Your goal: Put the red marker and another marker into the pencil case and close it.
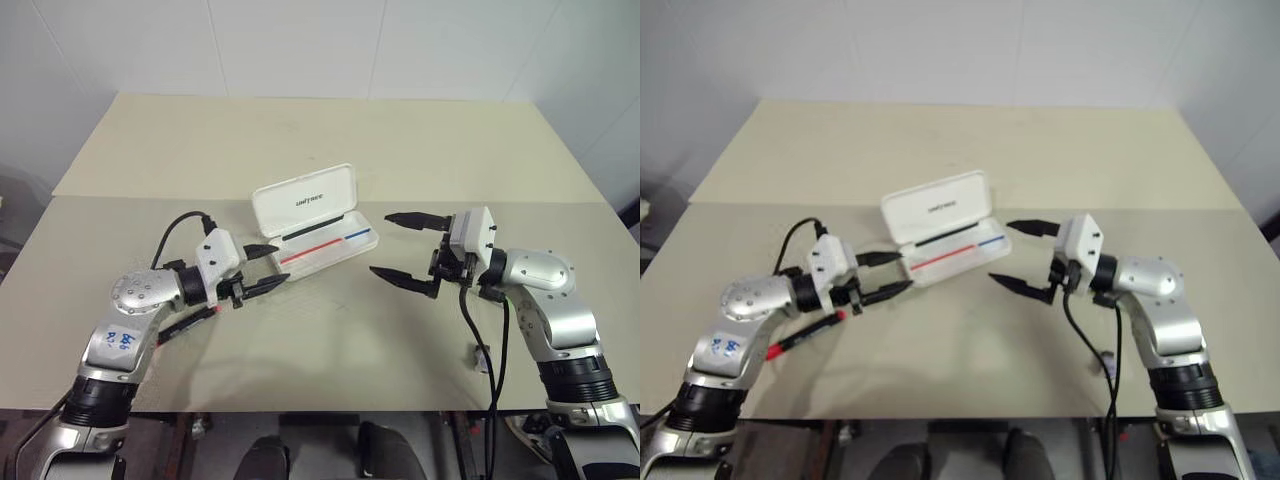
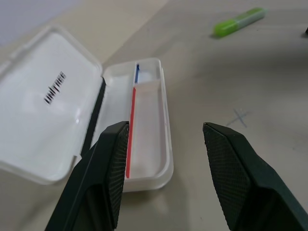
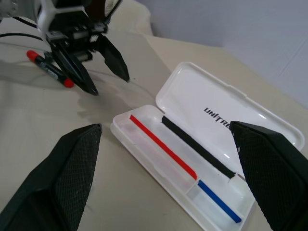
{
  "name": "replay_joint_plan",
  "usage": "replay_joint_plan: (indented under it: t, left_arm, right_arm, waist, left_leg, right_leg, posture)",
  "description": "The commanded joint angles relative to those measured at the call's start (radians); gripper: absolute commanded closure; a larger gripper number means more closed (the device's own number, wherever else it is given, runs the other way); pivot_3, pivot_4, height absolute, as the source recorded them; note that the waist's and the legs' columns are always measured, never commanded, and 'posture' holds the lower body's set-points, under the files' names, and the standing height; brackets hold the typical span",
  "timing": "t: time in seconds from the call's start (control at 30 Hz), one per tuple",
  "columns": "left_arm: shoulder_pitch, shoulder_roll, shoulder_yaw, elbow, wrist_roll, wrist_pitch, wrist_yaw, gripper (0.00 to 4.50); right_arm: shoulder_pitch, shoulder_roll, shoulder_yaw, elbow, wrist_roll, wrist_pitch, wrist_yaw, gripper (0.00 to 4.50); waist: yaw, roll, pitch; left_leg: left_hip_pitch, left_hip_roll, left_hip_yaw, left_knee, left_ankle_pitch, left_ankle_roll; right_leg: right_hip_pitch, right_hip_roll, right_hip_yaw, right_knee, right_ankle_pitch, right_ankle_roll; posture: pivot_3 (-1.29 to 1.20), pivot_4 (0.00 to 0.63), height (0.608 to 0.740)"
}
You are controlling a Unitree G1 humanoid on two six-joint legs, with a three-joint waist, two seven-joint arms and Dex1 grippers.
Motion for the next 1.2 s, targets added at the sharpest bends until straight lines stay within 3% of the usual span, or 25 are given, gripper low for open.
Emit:
replay_joint_plan:
  t: [0.03,0.2,0.53,1.07,1.2]
  left_arm:
    - [-0.058,-0.025,-0.042,0.02,0.043,0.044,0.032,1.93]
    - [-0.121,-0.045,-0.087,0.016,0.049,0.163,0.038,1.93]
    - [-0.149,-0.033,-0.138,0.046,0.118,0.228,0.032,1.93]
    - [-0.165,-0.055,-0.172,0.093,0.16,0.33,0.062,1.93]
    - [-0.19,-0.052,-0.211,0.115,0.168,0.367,0.033,2.84]
  right_arm:
    - [-0.009,-0.013,-0.014,-0.051,0.027,0.008,0.015,0.0]
    - [-0.008,-0.019,0.0,-0.088,0.041,0.041,0.044,0.0]
    - [-0.004,-0.088,-0.013,-0.139,0.055,0.097,0.104,0.0]
    - [0.068,-0.243,-0.133,-0.022,0.036,0.032,0.167,0.0]
    - [0.057,-0.253,-0.138,-0.011,0.032,0.023,0.163,0.0]
  waist:
    - [-0.001,0.0,0.0]
    - [-0.006,0.0,0.0]
    - [-0.003,0.0,0.0]
    - [0.003,-0.001,-0.001]
    - [0.003,-0.001,-0.001]
  left_leg:
    - [0.0,0.0,0.0,0.0,0.0,0.0]
    - [0.0,0.0,0.0,0.0,0.0,0.0]
    - [0.0,0.0,0.0,0.001,0.0,0.0]
    - [0.001,0.0,0.003,0.002,0.0,0.0]
    - [0.0,0.0,0.004,0.004,0.0,0.001]
  right_leg:
    - [0.0,0.0,0.0,0.0,0.0,0.0]
    - [0.0,0.0,0.0,0.0,0.0,0.0]
    - [0.0,0.0,-0.001,0.0,0.0,0.0]
    - [0.0,0.0,0.0,0.0,0.0,0.001]
    - [0.001,0.0,0.0,0.0,0.001,0.002]
  posture:
    - [0.0,0.15,0.74]
    - [0.0,0.15,0.74]
    - [0.0,0.15,0.74]
    - [0.0,0.15,0.74]
    - [0.0,0.15,0.74]
